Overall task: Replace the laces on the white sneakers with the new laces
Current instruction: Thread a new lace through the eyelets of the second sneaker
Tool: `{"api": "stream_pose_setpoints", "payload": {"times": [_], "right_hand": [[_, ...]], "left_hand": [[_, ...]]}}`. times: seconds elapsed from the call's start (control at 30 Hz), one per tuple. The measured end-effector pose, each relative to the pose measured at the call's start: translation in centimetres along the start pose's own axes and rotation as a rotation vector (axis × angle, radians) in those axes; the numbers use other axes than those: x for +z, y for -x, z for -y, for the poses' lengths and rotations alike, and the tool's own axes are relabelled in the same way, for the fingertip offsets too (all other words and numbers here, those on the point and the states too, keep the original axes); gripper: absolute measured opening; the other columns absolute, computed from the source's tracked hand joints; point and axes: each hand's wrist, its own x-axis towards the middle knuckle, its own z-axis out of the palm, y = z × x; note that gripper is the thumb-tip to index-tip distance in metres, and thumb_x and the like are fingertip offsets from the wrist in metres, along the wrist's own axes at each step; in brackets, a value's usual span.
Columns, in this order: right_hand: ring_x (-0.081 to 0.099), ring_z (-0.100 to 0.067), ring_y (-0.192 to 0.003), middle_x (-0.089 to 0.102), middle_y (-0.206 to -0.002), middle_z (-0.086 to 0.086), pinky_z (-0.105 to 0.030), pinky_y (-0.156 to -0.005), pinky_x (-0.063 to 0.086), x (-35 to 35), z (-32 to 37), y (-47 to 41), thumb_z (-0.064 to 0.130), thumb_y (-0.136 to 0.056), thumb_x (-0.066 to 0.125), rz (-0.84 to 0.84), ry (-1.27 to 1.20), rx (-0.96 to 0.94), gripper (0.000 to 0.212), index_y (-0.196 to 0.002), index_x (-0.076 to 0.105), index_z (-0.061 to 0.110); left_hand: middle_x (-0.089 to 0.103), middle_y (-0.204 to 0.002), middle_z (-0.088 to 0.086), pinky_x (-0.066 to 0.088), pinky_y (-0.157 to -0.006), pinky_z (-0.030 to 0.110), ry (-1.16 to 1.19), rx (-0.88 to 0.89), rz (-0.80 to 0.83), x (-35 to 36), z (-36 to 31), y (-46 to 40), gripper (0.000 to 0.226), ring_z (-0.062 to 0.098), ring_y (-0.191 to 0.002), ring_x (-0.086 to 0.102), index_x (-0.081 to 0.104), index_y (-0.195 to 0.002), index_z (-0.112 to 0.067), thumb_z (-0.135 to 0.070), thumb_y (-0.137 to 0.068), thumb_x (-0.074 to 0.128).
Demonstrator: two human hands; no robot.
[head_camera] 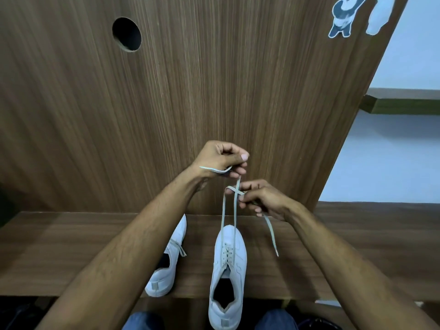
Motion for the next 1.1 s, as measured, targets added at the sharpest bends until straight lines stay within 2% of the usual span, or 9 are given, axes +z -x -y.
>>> {"api": "stream_pose_setpoints", "payload": {"times": [0.1,0.23,0.33,0.5,0.57,0.73,0.87,0.97,1.1], "right_hand": [[0.034,-0.006,-0.037,0.055,-0.062,-0.006,-0.017,-0.032,0.025,-0.1,0.0,0.1,0.016,-0.098,0.052,-0.063,0.036,-0.036,0.021,-0.097,0.071,0.007],[0.034,-0.006,-0.037,0.053,-0.055,0.0,-0.016,-0.033,0.023,-0.2,-0.8,0.0,0.029,-0.098,0.052,-0.284,0.033,0.021,0.03,-0.088,0.071,0.007],[0.031,-0.005,-0.035,0.049,-0.052,0.002,-0.015,-0.031,0.02,-0.3,-1.4,-0.1,0.03,-0.097,0.055,-0.338,-0.017,0.093,0.03,-0.089,0.072,0.006],[0.025,-0.005,-0.032,0.041,-0.048,0.003,-0.015,-0.034,0.014,-0.1,-1.7,-0.2,0.026,-0.097,0.053,-0.304,-0.023,0.251,0.029,-0.087,0.069,0.004],[0.023,-0.004,-0.031,0.038,-0.048,0.004,-0.014,-0.035,0.013,-0.2,-1.5,0.0,0.03,-0.097,0.052,-0.263,-0.013,0.307,0.029,-0.085,0.067,0.007],[0.025,-0.002,-0.029,0.039,-0.045,0.007,-0.013,-0.032,0.015,-0.8,-1.5,0.1,0.036,-0.092,0.063,-0.257,0.066,0.239,0.029,-0.075,0.066,0.012],[0.057,-0.005,-0.059,0.061,-0.06,0.009,-0.023,-0.06,0.041,-3.3,-3.7,0.0,0.043,-0.089,0.064,-0.564,0.67,0.185,0.028,-0.075,0.069,0.019],[0.063,-0.031,-0.103,0.067,-0.108,-0.009,-0.036,-0.08,0.047,-5.6,-6.2,1.8,0.049,-0.094,0.051,-0.579,1.245,0.344,0.037,-0.104,0.066,0.017],[0.061,-0.029,-0.111,0.063,-0.121,-0.007,-0.034,-0.083,0.046,-6.9,-9.0,3.5,0.032,-0.097,0.043,-0.419,1.582,0.439,0.027,-0.112,0.06,0.018]], "left_hand": [[0.071,-0.08,0.011,0.057,-0.06,0.024,0.142,-0.043,-0.144,-0.8,0.5,-1.2,0.007,0.012,-0.062,0.069,0.067,-0.096,-0.005,-0.008,-0.091,0.063],[0.069,-0.11,0.008,0.05,-0.097,0.042,-0.082,-0.052,-0.353,-1.4,4.8,-1.3,0.018,0.014,-0.1,0.064,0.067,-0.103,-0.019,-0.026,-0.087,0.07],[0.065,-0.091,0.0,0.049,-0.09,0.035,-0.377,-0.014,-0.215,-0.1,9.1,0.7,0.007,0.015,-0.093,0.062,0.073,-0.082,-0.013,-0.018,-0.087,0.069],[0.04,-0.139,0.004,0.034,-0.104,0.019,-0.376,0.022,-0.039,1.9,12.6,2.0,0.039,0.012,-0.131,0.039,0.06,-0.129,-0.013,-0.016,-0.09,0.066],[0.044,-0.134,0.002,0.032,-0.101,0.009,-0.284,0.049,0.002,2.1,12.3,1.8,0.038,0.009,-0.13,0.037,0.06,-0.128,-0.009,-0.011,-0.091,0.064],[0.053,-0.095,-0.002,0.041,-0.097,0.027,-0.323,0.035,0.1,0.8,11.1,1.4,0.016,0.009,-0.101,0.049,0.072,-0.085,-0.015,-0.008,-0.092,0.06],[0.051,-0.086,-0.002,0.046,-0.086,0.038,-0.795,-0.044,-0.121,-3.8,11.2,1.5,0.023,0.019,-0.087,0.054,0.061,-0.065,-0.024,-0.032,-0.087,0.057],[0.058,-0.118,0.004,0.037,-0.101,0.044,-1.341,-0.299,-0.111,-8.3,13.2,2.4,0.034,0.024,-0.116,0.051,0.071,-0.099,-0.023,-0.048,-0.086,0.052],[0.049,-0.135,0.003,0.015,-0.114,0.052,-1.625,-0.497,-0.018,-11.2,16.4,3.9,0.049,0.023,-0.133,0.036,0.059,-0.126,-0.022,-0.051,-0.088,0.048]]}}
